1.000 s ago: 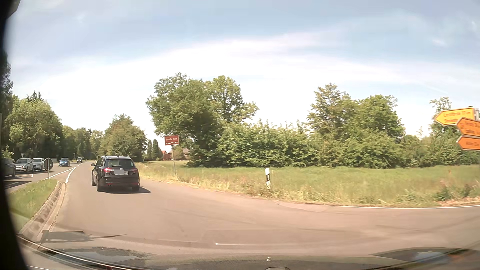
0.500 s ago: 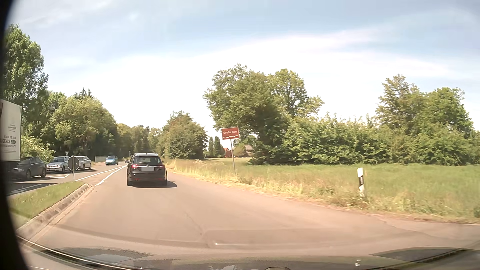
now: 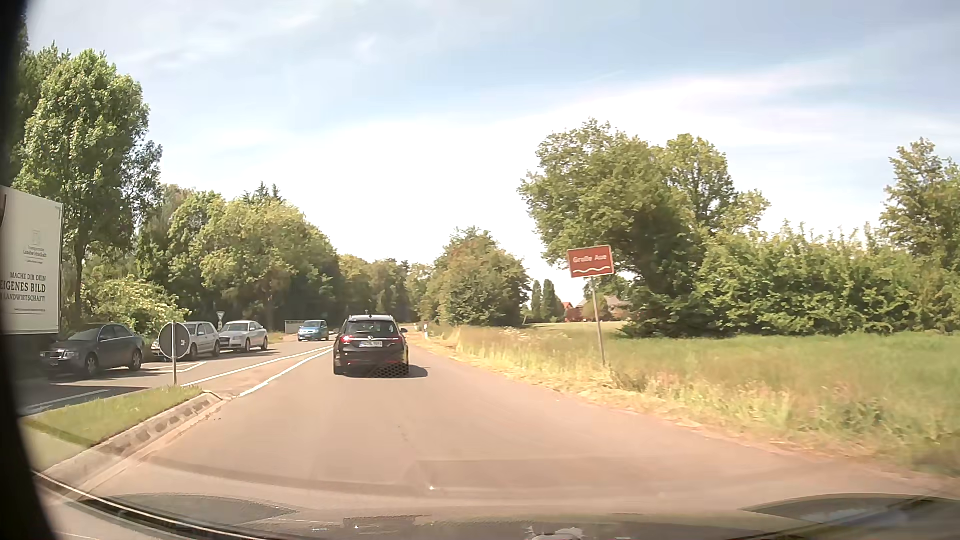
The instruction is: Follow the waypoints while adhering to traffic rules and regulations
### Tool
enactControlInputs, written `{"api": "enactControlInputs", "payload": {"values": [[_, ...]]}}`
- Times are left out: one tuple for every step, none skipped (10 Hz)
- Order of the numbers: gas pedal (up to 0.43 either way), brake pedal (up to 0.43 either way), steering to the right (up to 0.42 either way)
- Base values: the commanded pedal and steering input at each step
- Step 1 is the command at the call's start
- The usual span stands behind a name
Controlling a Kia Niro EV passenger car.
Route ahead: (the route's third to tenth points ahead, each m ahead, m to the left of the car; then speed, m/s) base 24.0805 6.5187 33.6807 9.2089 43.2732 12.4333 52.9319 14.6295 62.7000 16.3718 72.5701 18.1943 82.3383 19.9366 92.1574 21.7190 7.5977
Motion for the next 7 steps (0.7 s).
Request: {"api": "enactControlInputs", "payload": {"values": [[0.280,0.000,-0.190],[0.280,0.000,-0.177],[0.280,0.000,-0.164],[0.280,0.000,-0.148],[0.280,0.000,-0.134],[0.280,0.000,-0.114],[0.280,0.000,-0.087]]}}
